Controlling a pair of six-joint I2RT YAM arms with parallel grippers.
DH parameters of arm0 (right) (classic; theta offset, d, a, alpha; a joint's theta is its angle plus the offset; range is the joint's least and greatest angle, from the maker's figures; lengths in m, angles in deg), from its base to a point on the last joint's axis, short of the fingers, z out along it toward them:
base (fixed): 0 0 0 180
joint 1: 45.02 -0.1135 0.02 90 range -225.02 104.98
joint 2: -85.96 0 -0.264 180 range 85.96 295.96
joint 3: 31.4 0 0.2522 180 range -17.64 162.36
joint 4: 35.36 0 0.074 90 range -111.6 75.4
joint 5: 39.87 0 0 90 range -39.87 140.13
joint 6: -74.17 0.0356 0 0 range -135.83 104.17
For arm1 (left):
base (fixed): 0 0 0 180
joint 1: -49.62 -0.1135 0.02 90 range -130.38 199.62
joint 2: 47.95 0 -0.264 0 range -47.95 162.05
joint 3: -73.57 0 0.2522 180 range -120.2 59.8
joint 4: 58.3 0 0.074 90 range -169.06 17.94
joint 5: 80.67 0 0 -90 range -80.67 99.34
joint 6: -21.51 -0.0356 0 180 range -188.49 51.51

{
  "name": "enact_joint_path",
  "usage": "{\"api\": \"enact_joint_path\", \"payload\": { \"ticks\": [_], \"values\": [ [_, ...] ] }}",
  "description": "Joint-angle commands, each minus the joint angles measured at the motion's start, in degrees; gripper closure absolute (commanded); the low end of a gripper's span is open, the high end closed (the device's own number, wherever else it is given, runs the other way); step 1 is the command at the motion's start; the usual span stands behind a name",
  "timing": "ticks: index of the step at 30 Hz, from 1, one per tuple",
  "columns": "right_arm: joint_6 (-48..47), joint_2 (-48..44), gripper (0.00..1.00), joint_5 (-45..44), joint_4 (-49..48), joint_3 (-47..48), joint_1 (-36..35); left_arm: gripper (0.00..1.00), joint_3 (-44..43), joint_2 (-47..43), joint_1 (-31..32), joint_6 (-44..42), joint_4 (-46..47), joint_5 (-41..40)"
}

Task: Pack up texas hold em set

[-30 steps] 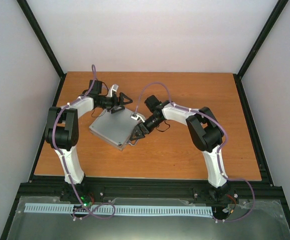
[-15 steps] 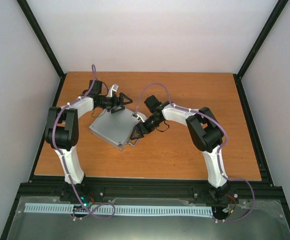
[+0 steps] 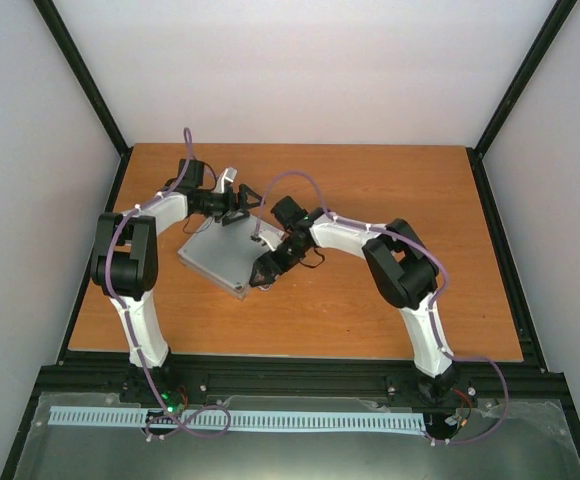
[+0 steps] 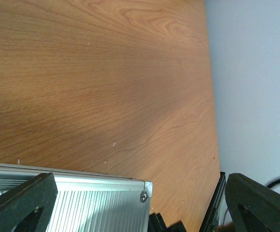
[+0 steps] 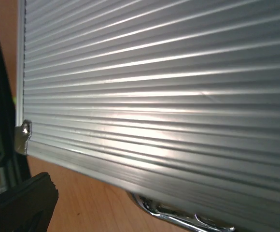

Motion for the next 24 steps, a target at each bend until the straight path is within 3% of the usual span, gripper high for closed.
{"api": "enact_joint_path", "payload": {
  "ticks": [1, 10, 14, 18, 24],
  "values": [
    [2.1, 3.5, 0.01, -9.8, -5.3, 0.6, -3.5, 0.00, 5.6, 9.8, -0.3, -1.6, -11.9, -18.6],
    [8.3, 0.4, 0.01, -28.2, -12.4, -5.5, -5.3, 0.00, 6.0, 9.3, -0.4, -2.2, -12.2, -18.9],
    [9.9, -1.5, 0.01, -30.5, -16.4, -10.5, -5.3, 0.00, 6.1, 9.6, -0.4, -2.3, -12.2, -18.9],
    [9.6, -0.8, 0.01, -21.0, -19.3, -12.7, -5.2, 0.00, 6.2, 9.9, -0.4, -2.3, -12.1, -18.7],
    [7.9, 1.3, 0.01, 3.6, -22.1, -13.2, -3.7, 0.00, 6.1, 9.9, -0.4, -2.3, -12.1, -18.8]
  ]
}}
